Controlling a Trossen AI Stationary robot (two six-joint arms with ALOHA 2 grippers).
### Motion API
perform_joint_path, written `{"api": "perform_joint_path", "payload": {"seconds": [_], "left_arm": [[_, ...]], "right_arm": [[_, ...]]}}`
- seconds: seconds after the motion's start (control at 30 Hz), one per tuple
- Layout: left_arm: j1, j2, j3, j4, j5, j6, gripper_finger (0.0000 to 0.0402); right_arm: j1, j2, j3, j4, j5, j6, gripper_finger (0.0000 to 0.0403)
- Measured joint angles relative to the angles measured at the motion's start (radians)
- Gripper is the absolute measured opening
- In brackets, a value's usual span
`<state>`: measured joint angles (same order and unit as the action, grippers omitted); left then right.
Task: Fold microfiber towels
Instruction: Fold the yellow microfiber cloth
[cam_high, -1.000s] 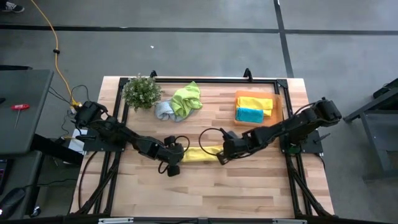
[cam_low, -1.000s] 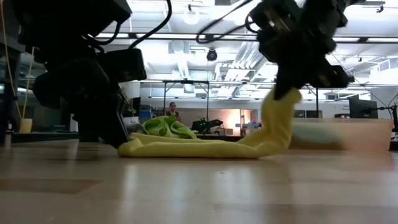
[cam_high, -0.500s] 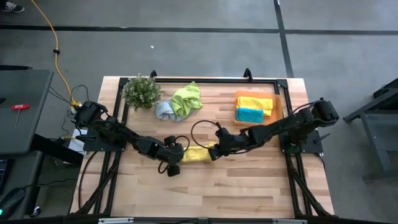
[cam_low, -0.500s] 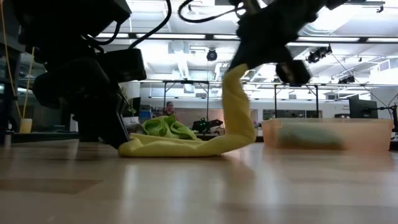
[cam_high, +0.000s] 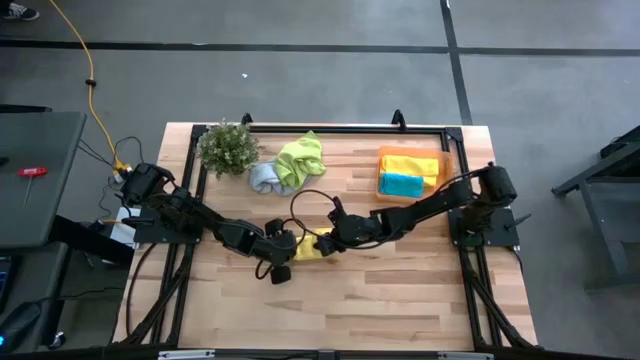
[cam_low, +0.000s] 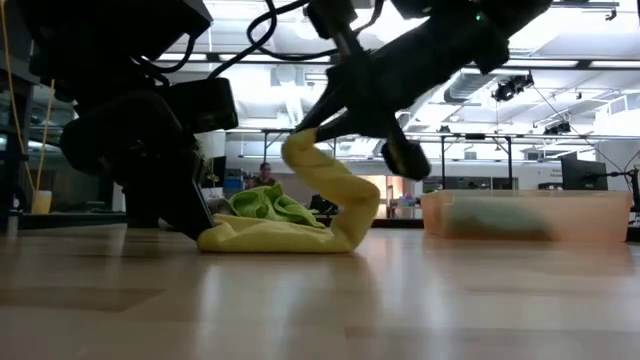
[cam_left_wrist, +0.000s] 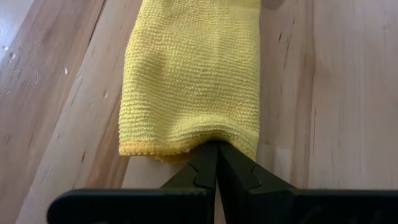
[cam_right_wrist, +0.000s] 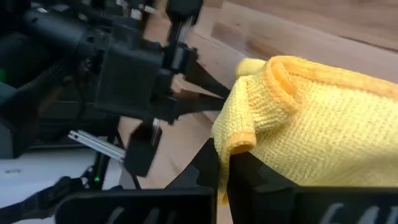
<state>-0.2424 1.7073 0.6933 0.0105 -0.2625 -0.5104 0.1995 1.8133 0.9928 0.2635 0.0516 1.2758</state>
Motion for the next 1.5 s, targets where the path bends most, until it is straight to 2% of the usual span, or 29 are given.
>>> {"api": "perform_joint_path", "payload": {"seconds": [0.57,0.83,0.97,1.1,1.27,1.37,1.5], "left_arm": [[0.0,0.001,0.0,0.014,-0.007,0.015,0.0],[0.0,0.001,0.0,0.017,-0.011,0.016,0.0],[0.0,0.001,0.0,0.017,-0.012,0.016,0.0],[0.0,0.001,0.0,0.017,-0.013,0.017,0.0],[0.0,-0.007,0.0,0.01,-0.005,0.017,0.0],[0.0,-0.028,-0.001,-0.022,0.013,0.033,0.0],[0.0,-0.106,-0.003,-0.127,0.012,0.043,0.0]], "right_arm": [[-0.011,0.119,0.0,0.195,-0.033,0.002,0.0],[-0.01,0.123,0.0,0.216,0.009,0.001,0.001],[-0.01,0.123,0.0,0.23,0.0,-0.001,0.0044],[-0.01,0.123,0.0,0.256,-0.018,-0.007,0.0108],[-0.019,0.123,0.0,0.261,-0.114,-0.07,0.0184],[-0.033,0.117,-0.001,0.253,-0.158,-0.096,0.0206],[-0.063,0.06,-0.003,0.197,-0.182,-0.191,0.0211]]}}
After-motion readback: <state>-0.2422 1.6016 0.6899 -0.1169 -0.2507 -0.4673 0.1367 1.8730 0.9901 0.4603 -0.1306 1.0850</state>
